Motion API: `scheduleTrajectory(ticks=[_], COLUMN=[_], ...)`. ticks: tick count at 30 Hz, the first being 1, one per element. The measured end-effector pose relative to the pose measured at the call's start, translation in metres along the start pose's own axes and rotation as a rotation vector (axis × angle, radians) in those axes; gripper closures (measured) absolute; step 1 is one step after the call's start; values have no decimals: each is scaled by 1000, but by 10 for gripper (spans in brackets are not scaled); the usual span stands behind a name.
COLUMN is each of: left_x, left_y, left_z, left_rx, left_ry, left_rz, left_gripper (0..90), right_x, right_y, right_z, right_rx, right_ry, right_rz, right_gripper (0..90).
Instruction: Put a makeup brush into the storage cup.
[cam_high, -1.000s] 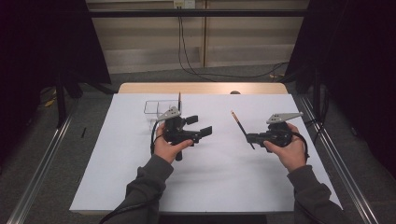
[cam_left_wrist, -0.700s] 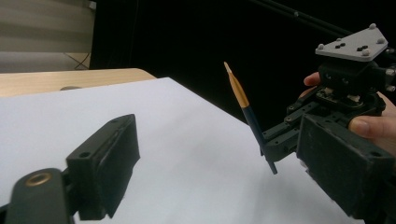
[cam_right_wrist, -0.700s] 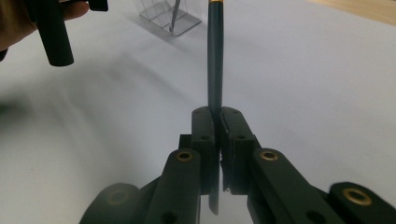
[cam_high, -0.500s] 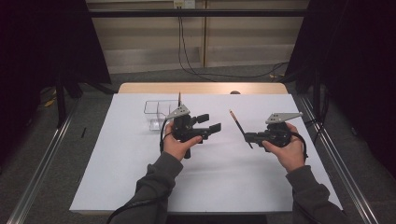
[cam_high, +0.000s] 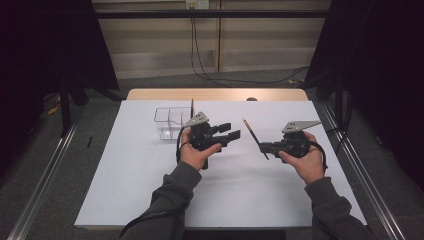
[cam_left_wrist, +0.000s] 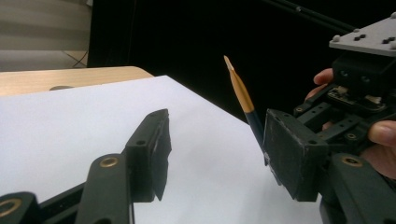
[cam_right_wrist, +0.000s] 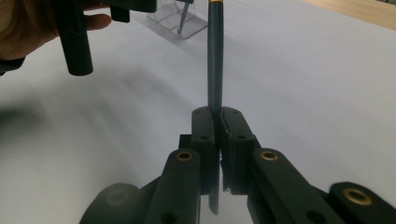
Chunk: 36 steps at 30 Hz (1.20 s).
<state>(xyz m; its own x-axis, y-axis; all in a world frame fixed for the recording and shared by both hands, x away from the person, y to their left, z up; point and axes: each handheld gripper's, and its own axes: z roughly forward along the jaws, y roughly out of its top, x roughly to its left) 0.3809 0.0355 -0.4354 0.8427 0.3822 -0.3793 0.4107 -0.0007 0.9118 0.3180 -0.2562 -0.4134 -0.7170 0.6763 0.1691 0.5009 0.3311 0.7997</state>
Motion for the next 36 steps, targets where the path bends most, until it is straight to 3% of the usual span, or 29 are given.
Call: scheduleTrajectory(ticks=[17,23,36], left_x=[-5,-6,-6], left_y=[1,-2,-3], left_z=[8,9,11], left_rx=[-14,-23,-35], left_ry=[-35,-46,-71], left_rz=[-46,-85,-119], left_gripper=[531,629,720], right_x=[8,8,11], right_y=[8,9,10], right_z=[8,11,14], right_rx=[11,4,4], right_ry=[24,33,37], right_rz=[-34,-29,-31], right_gripper=[848,848,847])
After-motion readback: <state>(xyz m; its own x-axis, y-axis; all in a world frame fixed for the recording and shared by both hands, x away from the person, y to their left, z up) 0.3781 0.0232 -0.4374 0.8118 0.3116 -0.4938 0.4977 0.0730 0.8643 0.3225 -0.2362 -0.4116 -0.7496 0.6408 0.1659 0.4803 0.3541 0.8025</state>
